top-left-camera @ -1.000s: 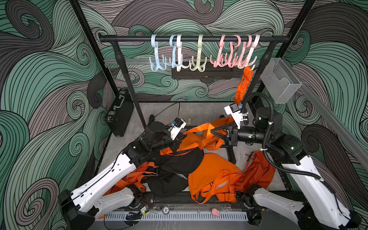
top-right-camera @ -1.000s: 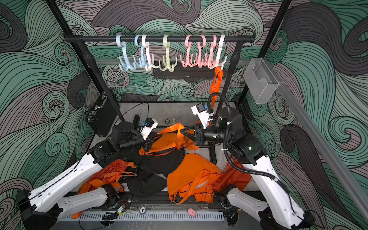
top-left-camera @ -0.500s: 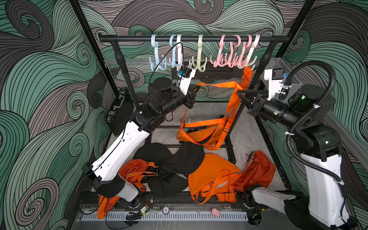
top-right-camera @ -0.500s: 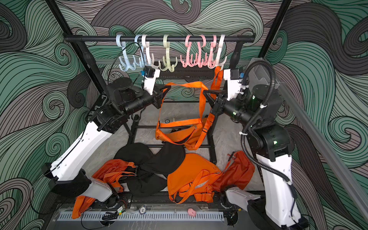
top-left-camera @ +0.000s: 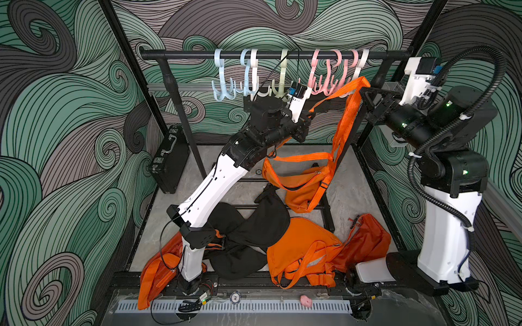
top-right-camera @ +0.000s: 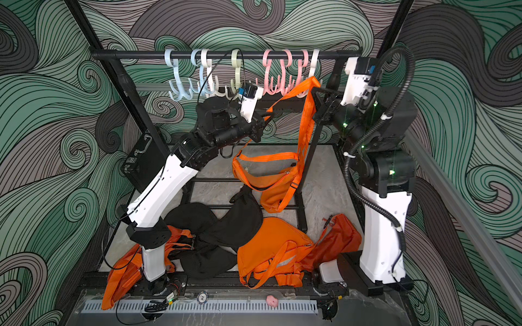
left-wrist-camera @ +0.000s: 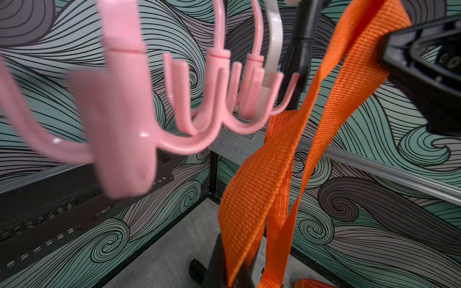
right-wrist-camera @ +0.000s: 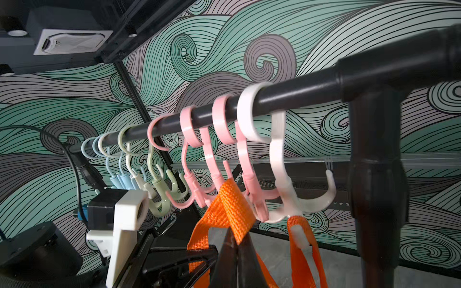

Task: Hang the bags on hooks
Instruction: Hang the bag on the hook.

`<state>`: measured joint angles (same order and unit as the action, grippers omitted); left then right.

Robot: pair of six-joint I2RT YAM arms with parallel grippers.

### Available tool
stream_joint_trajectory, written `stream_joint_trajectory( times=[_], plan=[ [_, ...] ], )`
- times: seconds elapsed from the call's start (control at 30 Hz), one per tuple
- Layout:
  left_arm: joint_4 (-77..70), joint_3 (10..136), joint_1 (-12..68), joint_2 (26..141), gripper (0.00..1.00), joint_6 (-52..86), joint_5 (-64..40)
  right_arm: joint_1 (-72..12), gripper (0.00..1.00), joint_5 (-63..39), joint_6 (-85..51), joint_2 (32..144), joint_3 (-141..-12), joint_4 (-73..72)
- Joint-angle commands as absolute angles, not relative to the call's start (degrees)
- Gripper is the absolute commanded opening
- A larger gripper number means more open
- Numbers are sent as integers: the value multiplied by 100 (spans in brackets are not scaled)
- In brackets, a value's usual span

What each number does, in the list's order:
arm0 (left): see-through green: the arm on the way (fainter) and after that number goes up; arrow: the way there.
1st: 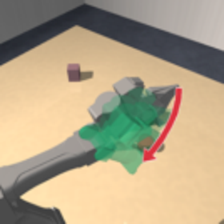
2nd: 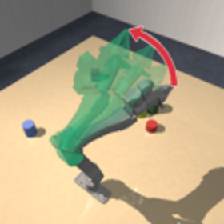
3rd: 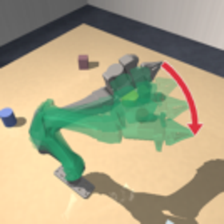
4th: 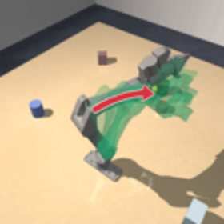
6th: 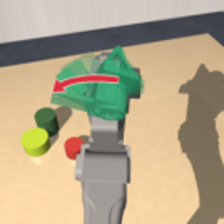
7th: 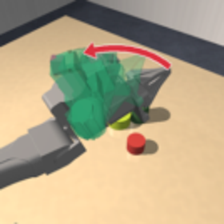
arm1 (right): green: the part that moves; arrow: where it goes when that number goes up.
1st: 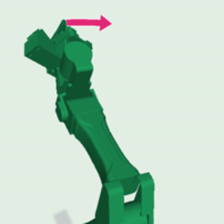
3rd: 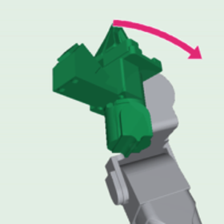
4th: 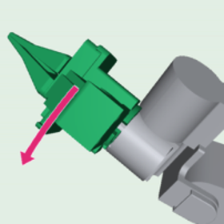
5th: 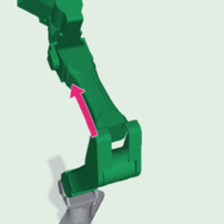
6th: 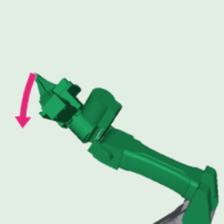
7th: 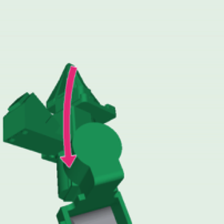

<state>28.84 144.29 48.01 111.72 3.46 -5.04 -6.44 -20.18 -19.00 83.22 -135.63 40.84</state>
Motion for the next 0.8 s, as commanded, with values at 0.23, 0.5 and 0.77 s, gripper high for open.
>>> stream_joint_trajectory(
  times=[0.23, 0.5, 0.77],
  plan=[
    [2951, 14962, 4891, 11458, 0, 240, -2, -198, 0, -2754, -2547, 8950, -14326, 3888],
    [3032, 15205, 4891, 11720, 0, 140, 348, -213, 0, -2947, -3032, 8960, -13963, 3403],
    [3161, 14919, 4903, 11712, 0, 200, 317, -290, 0, -2776, -3282, 8029, -11924, 2689]
  ],
)
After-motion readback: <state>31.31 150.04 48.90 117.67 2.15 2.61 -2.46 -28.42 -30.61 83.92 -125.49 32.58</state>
